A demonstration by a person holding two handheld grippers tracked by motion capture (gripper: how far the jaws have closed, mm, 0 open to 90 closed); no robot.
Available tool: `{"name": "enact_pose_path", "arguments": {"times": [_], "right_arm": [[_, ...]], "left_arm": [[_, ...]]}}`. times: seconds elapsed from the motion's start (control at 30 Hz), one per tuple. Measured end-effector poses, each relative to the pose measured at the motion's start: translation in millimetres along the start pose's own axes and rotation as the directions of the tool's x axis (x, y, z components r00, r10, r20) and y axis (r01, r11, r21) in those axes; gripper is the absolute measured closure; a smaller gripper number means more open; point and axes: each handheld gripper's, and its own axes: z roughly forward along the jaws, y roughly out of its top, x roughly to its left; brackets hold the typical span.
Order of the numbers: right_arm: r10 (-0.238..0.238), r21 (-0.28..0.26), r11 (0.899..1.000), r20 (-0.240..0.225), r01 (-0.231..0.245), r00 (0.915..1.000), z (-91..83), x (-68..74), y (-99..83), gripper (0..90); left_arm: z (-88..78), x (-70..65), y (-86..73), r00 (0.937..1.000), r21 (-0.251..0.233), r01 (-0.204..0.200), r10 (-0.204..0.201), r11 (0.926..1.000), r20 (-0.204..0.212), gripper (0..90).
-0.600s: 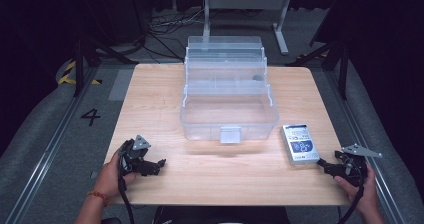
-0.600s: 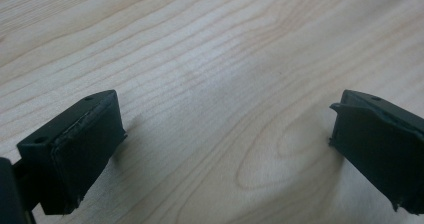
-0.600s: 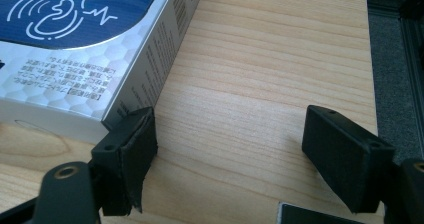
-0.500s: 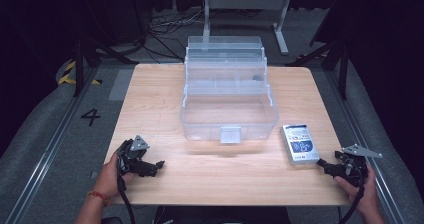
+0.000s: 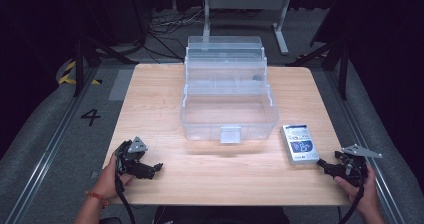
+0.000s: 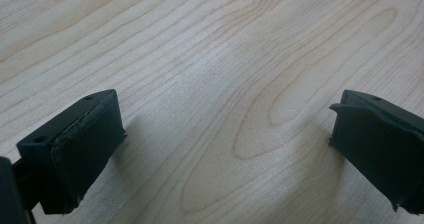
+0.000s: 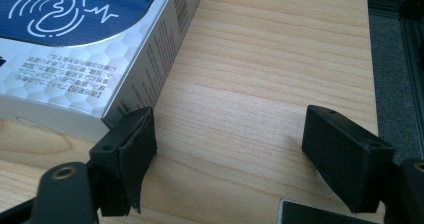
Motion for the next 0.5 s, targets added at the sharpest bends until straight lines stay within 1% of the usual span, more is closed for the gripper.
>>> {"name": "enact_pose_path", "arguments": {"times": [0.2,0.37,0.5], "right_arm": [[-0.002,0.001,1.000,-0.001,0.002,1.0000,0.1,-0.2,0.2,22.0],[-0.002,0.000,1.000,-0.001,0.002,1.0000,0.3,-0.2,0.2,22.0],[-0.002,0.001,1.000,-0.002,0.002,1.0000,0.2,-0.2,0.3,22.0]], "left_arm": [[-0.2,-0.2,-0.2,1.0000,0.003,0.001,-0.001,1.0000,0.002,0.5],[-0.6,0.7,-0.4,0.9999,0.003,-0.010,0.010,0.9999,0.008,0.4],[-0.6,-0.2,-1.0,1.0000,0.001,-0.002,0.002,1.0000,0.004,0.5]]}}
